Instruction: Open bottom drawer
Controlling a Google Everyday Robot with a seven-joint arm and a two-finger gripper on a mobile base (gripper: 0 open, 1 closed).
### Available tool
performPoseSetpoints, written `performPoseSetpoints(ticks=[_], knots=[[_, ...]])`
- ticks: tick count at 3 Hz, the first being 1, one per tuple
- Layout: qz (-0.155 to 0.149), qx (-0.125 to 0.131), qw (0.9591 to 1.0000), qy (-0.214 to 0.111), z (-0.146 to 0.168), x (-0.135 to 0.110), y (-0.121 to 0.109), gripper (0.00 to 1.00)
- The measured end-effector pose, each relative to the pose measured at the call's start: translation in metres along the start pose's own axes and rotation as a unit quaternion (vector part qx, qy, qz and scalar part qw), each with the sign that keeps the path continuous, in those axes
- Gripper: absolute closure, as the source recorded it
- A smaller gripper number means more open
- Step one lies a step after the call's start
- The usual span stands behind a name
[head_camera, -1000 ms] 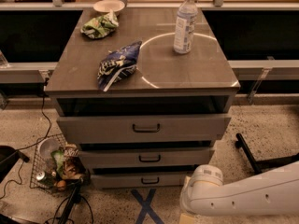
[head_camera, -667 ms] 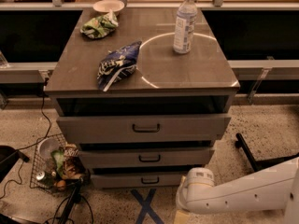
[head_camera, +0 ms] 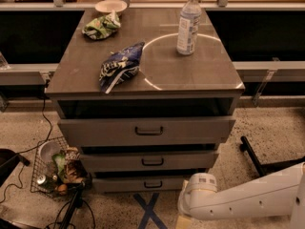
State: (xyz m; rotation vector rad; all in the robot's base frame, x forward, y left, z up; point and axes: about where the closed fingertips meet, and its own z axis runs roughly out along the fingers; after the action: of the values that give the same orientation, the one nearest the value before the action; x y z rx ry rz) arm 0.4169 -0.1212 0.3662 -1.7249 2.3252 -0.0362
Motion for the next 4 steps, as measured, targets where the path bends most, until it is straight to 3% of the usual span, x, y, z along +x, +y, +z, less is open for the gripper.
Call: performPoseSetpoints(ticks=[2,3,4], knots=[[-0.031,0.029,0.9975,-0.057,0.055,-0.019,-0.016,0.0],[-0.065,0.044,0.9942,-0.074,0.071,-0.028,-0.017,0.0],[-0.104,0.049,0.991,-0.069,0.09,-0.042,-0.018,0.0]])
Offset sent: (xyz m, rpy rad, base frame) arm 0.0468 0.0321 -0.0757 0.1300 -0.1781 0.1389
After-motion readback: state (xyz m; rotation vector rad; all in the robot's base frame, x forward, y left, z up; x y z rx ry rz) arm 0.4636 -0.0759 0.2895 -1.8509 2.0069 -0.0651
